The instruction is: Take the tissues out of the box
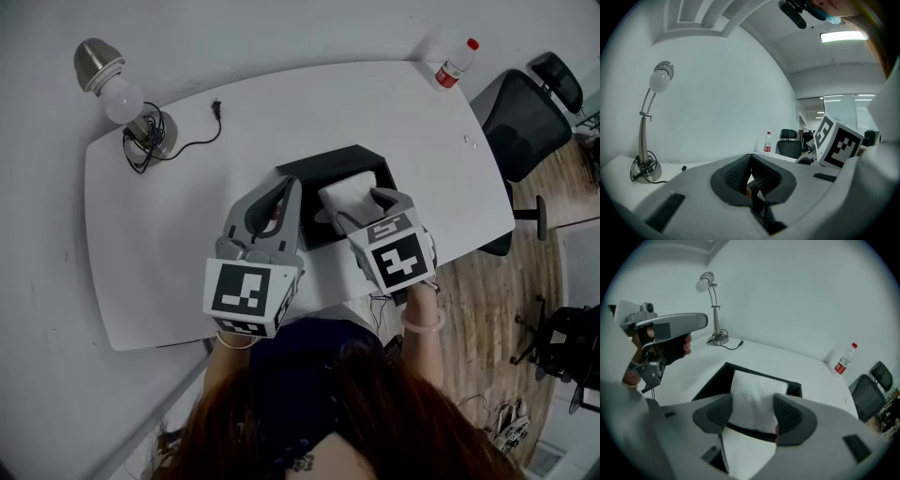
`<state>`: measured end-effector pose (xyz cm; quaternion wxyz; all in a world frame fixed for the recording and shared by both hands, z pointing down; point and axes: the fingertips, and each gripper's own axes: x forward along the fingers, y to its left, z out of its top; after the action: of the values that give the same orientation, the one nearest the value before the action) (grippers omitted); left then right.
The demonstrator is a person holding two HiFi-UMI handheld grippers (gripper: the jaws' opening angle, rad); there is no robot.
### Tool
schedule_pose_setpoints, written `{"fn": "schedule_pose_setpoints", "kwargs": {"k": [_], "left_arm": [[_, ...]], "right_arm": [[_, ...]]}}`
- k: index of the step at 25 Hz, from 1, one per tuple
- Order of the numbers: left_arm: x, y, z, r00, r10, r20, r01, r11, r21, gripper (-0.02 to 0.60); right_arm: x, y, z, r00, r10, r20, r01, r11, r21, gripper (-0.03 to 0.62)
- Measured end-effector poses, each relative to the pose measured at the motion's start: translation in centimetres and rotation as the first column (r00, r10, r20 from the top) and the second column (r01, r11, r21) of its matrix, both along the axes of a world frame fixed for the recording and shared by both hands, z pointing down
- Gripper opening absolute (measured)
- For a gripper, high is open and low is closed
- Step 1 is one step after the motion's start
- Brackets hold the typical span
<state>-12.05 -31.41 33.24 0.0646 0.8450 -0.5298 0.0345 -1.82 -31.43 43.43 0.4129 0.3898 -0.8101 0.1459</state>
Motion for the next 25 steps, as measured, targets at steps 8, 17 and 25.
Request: {"fn": "schedule_pose_setpoints", "kwargs": {"k": [8,17,25], "left_arm": [[0.5,2.8,-0.6,1.0,-0.012,0.013,0.011,1.0,0.015,0.021],[1.6,6.1,-1.6,0.999,-0.016,0.036,0.015,0.999,0.045,0.021],[2.0,9.2,-2.2,0.998,-0.038,0.052,0.035,0.997,0.068,0.021]], "right_arm": [[0.6,0.5,-2.2,0.999,0.017,0.051,-0.022,0.994,0.11,0.295],[1.4,1.5,-4.6,0.991,0.03,0.13,-0.063,0.963,0.262,0.294],[2.1,3.4,-6.5,0.979,0.024,0.203,-0.1,0.923,0.372,0.295]]}}
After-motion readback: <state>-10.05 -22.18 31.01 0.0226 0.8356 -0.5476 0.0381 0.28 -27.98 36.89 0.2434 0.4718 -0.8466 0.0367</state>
